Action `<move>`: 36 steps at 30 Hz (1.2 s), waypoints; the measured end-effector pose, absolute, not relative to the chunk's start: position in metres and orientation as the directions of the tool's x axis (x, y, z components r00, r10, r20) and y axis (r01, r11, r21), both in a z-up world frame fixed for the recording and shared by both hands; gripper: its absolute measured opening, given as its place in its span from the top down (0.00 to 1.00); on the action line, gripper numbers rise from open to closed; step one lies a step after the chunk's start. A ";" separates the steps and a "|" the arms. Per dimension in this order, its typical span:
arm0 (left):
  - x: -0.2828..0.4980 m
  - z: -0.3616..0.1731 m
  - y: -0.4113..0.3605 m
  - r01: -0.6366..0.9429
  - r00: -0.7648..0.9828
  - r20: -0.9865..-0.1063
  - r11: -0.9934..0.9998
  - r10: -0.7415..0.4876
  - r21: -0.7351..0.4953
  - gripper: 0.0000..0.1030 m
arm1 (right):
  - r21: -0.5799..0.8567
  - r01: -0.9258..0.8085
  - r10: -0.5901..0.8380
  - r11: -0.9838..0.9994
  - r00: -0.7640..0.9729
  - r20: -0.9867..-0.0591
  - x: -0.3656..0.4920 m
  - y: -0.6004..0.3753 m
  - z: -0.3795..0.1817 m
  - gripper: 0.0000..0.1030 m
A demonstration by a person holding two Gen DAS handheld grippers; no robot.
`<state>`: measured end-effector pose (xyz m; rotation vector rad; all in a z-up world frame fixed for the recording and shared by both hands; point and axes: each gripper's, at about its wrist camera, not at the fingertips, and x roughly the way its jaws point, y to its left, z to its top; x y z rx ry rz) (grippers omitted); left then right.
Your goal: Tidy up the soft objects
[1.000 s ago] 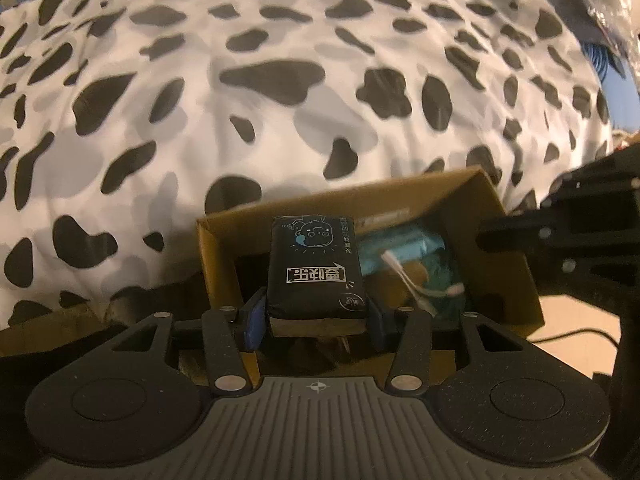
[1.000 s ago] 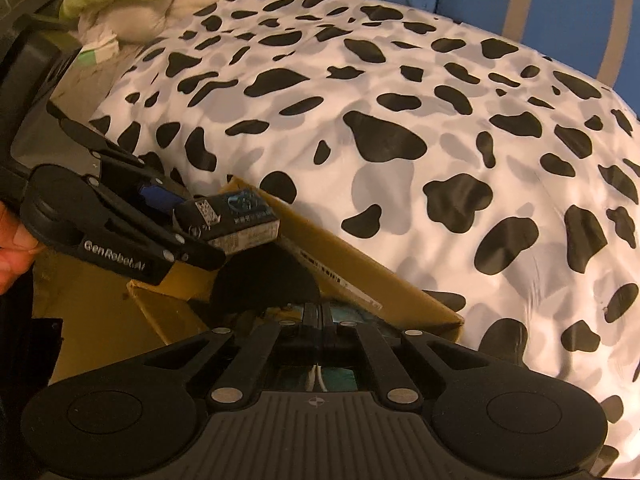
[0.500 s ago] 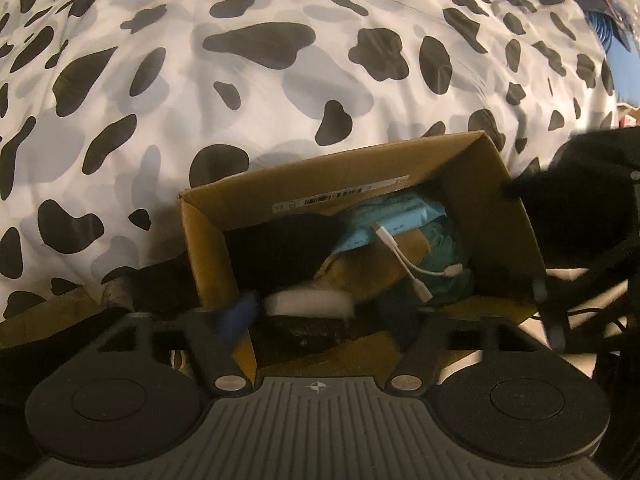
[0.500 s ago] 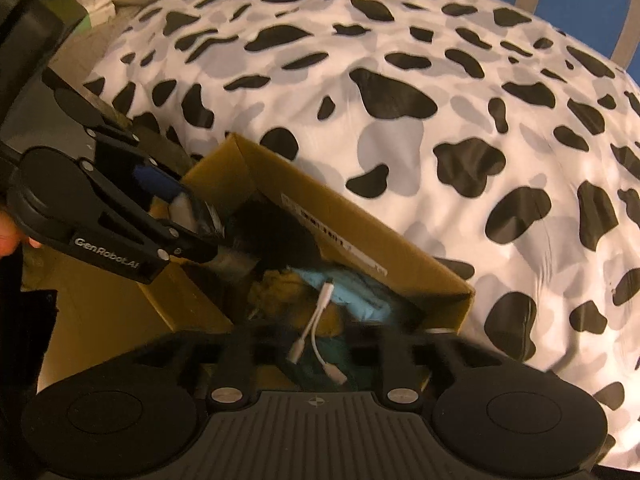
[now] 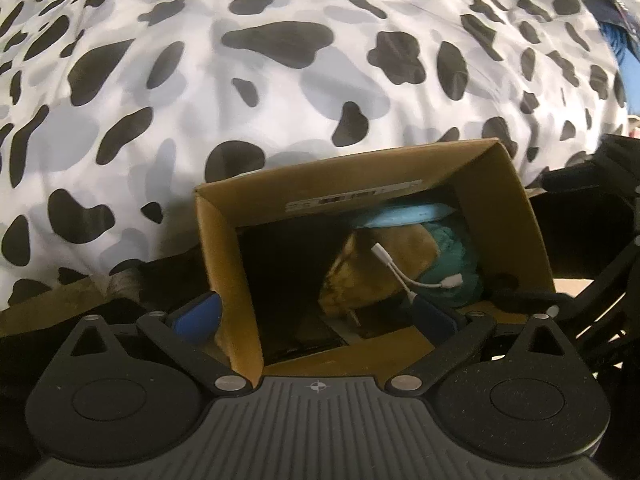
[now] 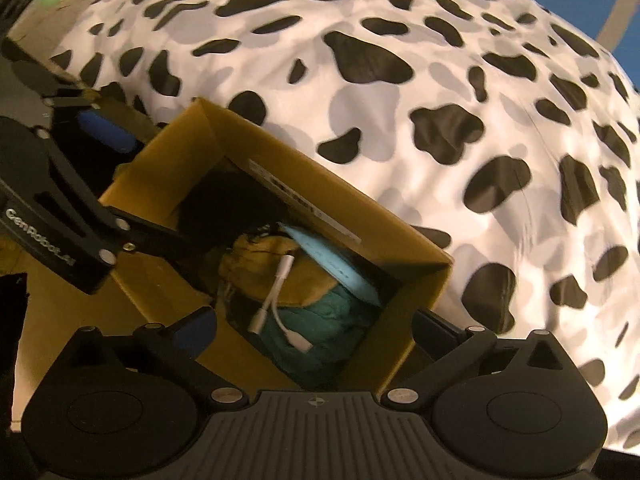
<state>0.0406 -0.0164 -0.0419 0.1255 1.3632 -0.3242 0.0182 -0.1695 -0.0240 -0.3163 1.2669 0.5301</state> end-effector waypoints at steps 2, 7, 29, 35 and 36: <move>0.041 -0.040 -0.015 0.287 0.169 -0.974 0.953 -0.150 -0.097 0.00 | 0.057 -0.521 0.187 0.852 0.201 -0.962 0.020 -0.172 -0.024 0.00; 0.029 -0.030 -0.013 0.262 0.191 -0.967 0.958 -0.169 -0.116 0.00 | 0.026 -0.475 0.137 0.880 0.200 -0.970 0.019 -0.175 -0.022 0.00; 0.013 -0.038 -0.011 0.193 0.161 -0.984 0.980 -0.072 -0.040 0.00 | -0.018 -0.332 0.039 0.943 0.165 -0.985 0.005 -0.182 -0.029 0.00; 0.014 -0.040 -0.012 0.197 0.154 -0.986 0.980 -0.064 -0.032 0.00 | -0.021 -0.344 0.036 0.939 0.160 -0.987 0.005 -0.181 -0.031 0.00; 0.014 -0.040 -0.012 0.197 0.154 -0.986 0.980 -0.061 -0.030 0.00 | -0.022 -0.343 0.035 0.939 0.158 -0.987 0.005 -0.181 -0.032 0.00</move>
